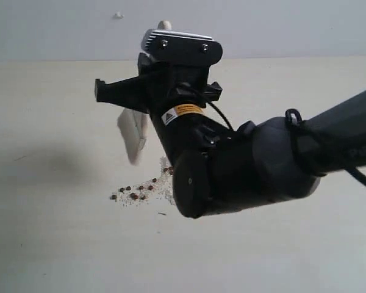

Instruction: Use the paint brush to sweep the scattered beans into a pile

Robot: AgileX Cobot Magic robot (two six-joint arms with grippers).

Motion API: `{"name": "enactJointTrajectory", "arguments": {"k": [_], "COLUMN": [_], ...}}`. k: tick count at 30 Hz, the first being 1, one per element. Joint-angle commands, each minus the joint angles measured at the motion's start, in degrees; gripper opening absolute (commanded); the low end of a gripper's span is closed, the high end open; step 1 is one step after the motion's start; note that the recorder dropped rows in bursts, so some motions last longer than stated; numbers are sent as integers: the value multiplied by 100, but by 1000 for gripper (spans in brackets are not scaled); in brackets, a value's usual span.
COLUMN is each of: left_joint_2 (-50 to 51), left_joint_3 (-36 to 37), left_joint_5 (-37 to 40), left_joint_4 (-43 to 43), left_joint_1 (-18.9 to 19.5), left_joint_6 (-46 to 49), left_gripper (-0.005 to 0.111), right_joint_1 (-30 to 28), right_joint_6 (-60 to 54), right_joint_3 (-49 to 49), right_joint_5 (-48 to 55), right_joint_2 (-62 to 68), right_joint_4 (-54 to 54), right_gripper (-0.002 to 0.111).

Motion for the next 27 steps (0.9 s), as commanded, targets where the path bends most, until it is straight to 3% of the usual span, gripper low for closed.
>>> {"name": "enactJointTrajectory", "arguments": {"k": [1, 10, 21, 27], "left_joint_2": [-34, -34, -34, -34], "left_joint_3": [14, 14, 14, 14], "left_joint_5": [-8, -8, -8, -8], "left_joint_4": [6, 6, 6, 6], "left_joint_1": [-39, -39, -39, -39], "left_joint_6": [-14, -14, -14, -14], "left_gripper": [0, 0, 0, 0], "right_joint_1": [349, 801, 801, 801], "right_joint_6": [360, 1030, 972, 318], "right_joint_3": [29, 29, 29, 29], "right_joint_5": [-219, -63, 118, 136], "right_joint_2": [-53, 395, 683, 714], "right_joint_4": [-51, 470, 648, 912], "right_gripper": [0, 0, 0, 0]}}
